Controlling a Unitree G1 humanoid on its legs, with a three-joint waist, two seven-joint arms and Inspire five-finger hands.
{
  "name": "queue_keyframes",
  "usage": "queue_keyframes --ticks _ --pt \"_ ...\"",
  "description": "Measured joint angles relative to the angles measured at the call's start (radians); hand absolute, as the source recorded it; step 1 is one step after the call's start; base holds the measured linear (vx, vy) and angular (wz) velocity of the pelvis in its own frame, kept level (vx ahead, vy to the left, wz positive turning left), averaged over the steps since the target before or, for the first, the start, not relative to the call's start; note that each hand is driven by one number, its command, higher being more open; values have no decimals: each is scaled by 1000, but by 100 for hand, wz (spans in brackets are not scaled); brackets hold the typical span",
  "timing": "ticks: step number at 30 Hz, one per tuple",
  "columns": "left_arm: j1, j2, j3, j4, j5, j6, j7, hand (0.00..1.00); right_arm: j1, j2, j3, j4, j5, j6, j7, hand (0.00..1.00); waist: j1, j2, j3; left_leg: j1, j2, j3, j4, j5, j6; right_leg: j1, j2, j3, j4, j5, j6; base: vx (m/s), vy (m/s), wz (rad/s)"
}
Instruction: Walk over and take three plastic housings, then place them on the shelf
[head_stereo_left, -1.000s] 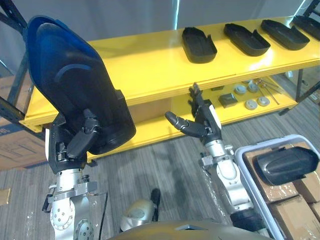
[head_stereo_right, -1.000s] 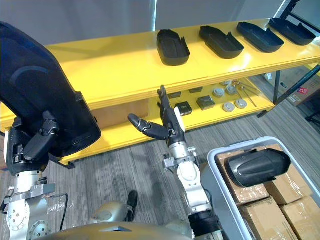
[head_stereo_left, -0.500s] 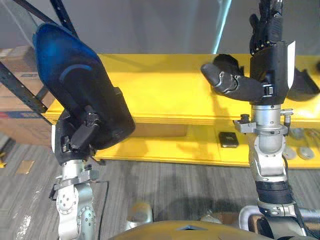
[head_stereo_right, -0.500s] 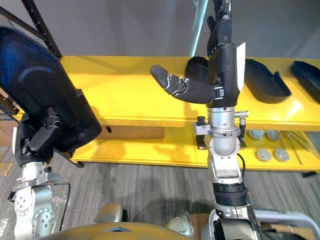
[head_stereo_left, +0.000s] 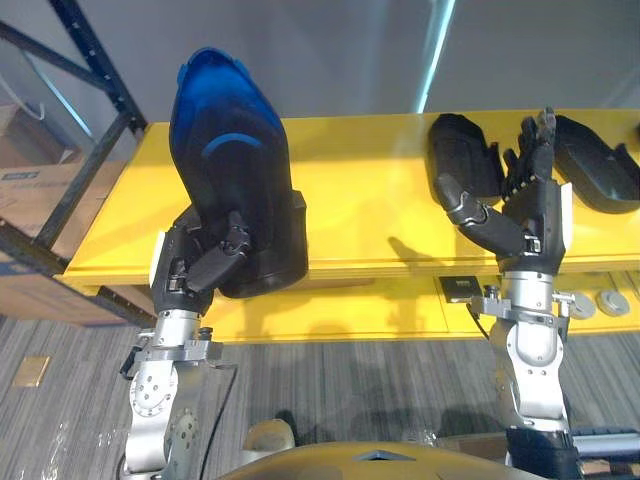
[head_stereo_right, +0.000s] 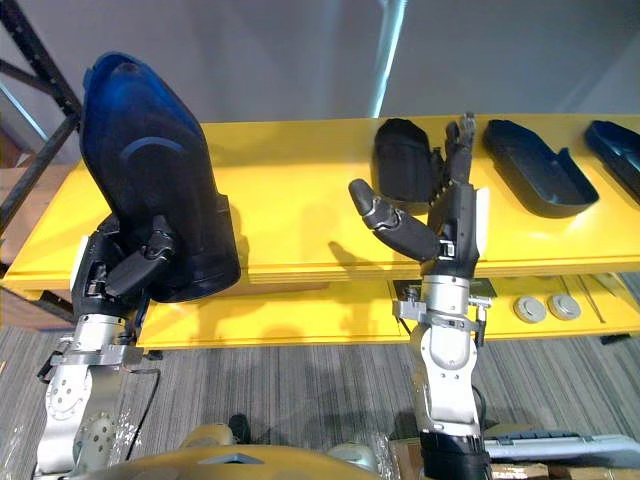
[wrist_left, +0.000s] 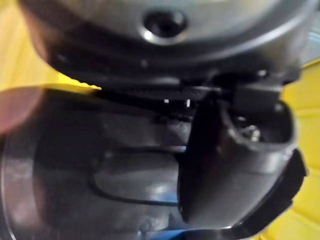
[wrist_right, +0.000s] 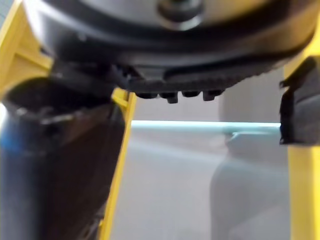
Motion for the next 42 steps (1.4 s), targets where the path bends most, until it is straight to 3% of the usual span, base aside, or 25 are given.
queue_keyframes --ticks 6,10,14,18,24,32,36,42 --pt "-98 42 -8 -27 -2 79 -15 0 58 18 -19 -59 -4 0 -3 100 -56 17 -5 31 -1 53 -55 24 -4 -32 5 44 -6 0 0 -40 0 -27" --pt "-208 82 -16 22 -7 105 -6 0 58 12 -15 -61 -29 -1 -46 100 -62 26 -10 46 -7 79 -108 56 -7 -47 16 62 -22 1 0 -63 10 -15" --pt "-325 166 13 141 -64 145 56 0 60 -17 -8 -61 -29 1 -26 100 -84 48 -15 49 -11 107 -174 104 -7 -81 27 84 -38 2 1 -71 12 -15" --pt "-437 227 55 328 -79 208 142 0 77 -26 19 -61 -19 3 -2 100 -112 70 -14 54 -2 141 -180 112 -10 -107 39 123 -39 9 0 -43 19 -25" --pt "-576 322 83 560 -148 282 188 0 143 -21 130 -61 43 23 25 100 -135 76 -14 58 10 177 -180 119 -16 -134 57 166 -39 17 -5 -19 9 -21" --pt "-723 355 86 685 -272 310 200 0 178 -25 271 -61 38 69 128 100 -142 83 -10 49 9 185 -179 124 -12 -154 57 181 -36 21 -4 2 12 -4" --pt "-756 362 85 765 -359 314 224 0 177 -27 304 -61 38 71 124 100 -165 86 -8 49 9 187 -179 125 -11 -156 57 186 -36 23 -3 -4 5 -1" --pt "-782 360 43 867 -430 372 248 0 176 -50 336 -61 20 90 126 100 -171 98 3 29 9 198 -179 130 -7 -186 59 201 -35 33 -3 -16 20 -5"
